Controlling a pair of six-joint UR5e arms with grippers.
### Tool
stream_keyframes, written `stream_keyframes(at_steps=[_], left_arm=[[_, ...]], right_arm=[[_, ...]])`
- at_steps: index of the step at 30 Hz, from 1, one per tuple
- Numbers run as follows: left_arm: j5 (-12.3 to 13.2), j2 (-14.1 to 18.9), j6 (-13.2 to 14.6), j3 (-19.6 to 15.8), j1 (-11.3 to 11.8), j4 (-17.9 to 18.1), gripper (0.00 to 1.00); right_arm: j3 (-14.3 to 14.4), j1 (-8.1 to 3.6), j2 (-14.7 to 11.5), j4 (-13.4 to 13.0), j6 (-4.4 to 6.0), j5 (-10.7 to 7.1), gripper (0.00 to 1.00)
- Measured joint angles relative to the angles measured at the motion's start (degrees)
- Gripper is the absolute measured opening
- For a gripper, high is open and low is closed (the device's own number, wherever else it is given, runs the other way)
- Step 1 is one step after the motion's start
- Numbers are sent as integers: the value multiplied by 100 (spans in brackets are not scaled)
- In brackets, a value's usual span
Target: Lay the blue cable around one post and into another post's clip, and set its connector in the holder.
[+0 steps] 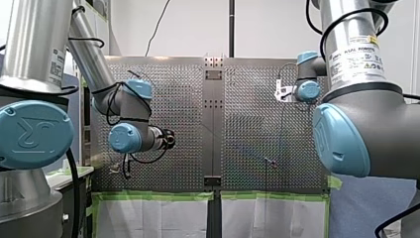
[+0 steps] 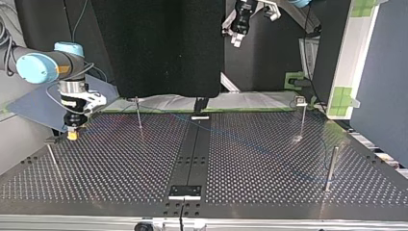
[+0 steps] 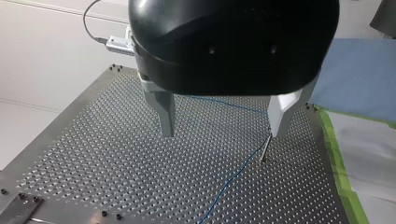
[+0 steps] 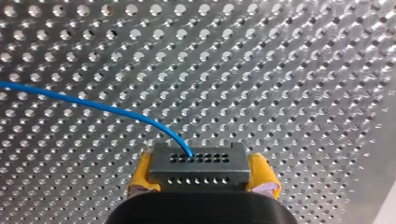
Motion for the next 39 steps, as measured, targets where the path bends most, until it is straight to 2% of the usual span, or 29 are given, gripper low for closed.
stream_keyframes(at_steps=[6,12,18,33,38,39], left_arm=[[0,0,5,1,12,-41,100],[0,-1,10,1,23,-80,100],[0,0,10,0,35,-92,100],[0,0,15,1,93,-108,100],[0,-1,18,6,123,-114,100],[0,-1,18,7,129,-115,100]], right_arm=[[-54,-117,4,157,-4,-275,26],[-154,-228,4,385,-38,-459,28],[-190,-352,4,491,-41,-618,28],[-207,-652,15,376,-45,-943,28],[-209,-732,19,379,-47,-969,28],[-209,-747,19,379,-49,-970,25]])
